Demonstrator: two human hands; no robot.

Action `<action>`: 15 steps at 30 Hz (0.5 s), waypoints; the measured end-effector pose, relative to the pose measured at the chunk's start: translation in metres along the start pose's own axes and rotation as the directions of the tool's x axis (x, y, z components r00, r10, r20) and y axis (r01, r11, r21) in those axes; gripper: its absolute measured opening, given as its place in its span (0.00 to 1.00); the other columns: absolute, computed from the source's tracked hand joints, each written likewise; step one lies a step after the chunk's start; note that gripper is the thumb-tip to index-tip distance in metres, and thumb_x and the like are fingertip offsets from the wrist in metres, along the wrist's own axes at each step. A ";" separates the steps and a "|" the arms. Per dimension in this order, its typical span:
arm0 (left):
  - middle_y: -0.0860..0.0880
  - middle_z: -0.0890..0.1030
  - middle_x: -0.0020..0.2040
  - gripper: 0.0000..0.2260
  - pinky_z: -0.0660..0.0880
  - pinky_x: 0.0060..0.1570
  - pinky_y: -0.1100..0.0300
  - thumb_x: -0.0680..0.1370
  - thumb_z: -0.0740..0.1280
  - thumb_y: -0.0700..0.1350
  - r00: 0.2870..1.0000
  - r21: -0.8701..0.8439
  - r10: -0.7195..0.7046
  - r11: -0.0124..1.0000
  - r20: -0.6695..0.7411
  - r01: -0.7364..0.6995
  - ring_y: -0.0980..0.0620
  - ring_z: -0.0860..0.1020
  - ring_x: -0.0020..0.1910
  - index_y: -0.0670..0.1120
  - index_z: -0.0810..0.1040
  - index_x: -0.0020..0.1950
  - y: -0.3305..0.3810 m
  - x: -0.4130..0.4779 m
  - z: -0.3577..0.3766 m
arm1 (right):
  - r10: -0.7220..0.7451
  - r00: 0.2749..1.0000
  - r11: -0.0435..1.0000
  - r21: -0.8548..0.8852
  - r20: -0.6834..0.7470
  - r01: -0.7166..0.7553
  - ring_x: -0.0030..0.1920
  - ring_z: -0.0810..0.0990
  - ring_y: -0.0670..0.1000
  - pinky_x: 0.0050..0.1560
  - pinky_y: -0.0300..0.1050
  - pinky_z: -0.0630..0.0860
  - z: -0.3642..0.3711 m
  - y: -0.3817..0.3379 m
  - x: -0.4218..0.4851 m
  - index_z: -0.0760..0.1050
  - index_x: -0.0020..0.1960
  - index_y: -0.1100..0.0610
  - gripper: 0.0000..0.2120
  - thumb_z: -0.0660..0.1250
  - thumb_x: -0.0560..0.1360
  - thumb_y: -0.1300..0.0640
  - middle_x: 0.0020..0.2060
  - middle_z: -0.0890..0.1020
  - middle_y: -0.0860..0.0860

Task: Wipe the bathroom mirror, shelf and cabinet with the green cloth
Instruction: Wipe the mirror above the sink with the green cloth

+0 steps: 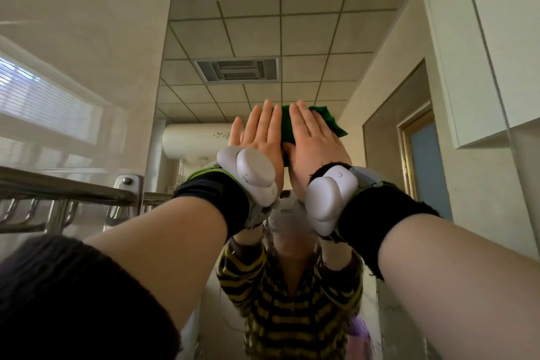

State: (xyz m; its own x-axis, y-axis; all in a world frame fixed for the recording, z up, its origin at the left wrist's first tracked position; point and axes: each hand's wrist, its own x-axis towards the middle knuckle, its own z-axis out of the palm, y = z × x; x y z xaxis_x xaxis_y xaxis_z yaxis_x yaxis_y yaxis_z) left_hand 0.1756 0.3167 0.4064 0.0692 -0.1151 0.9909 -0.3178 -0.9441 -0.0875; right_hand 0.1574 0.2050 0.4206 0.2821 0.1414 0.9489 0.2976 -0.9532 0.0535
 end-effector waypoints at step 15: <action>0.54 0.40 0.77 0.32 0.32 0.69 0.56 0.78 0.53 0.48 0.998 0.049 -0.004 0.999 0.056 0.001 0.56 0.38 0.75 0.50 0.37 0.76 -0.023 -0.027 -0.002 | -0.020 1.000 1.000 -0.016 -0.011 0.020 0.74 0.43 0.46 0.71 0.43 0.46 0.016 -0.020 -0.020 0.39 0.75 0.49 0.30 0.51 0.80 0.49 0.75 0.40 0.42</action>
State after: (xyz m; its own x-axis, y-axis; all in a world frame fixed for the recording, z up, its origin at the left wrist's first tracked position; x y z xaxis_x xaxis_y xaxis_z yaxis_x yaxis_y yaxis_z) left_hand 0.1793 0.3419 0.3820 0.1237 -0.1289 0.9839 -0.2710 -0.9582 -0.0915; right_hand 0.1599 0.2254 0.3954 0.2658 0.1579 0.9510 0.2890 -0.9542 0.0776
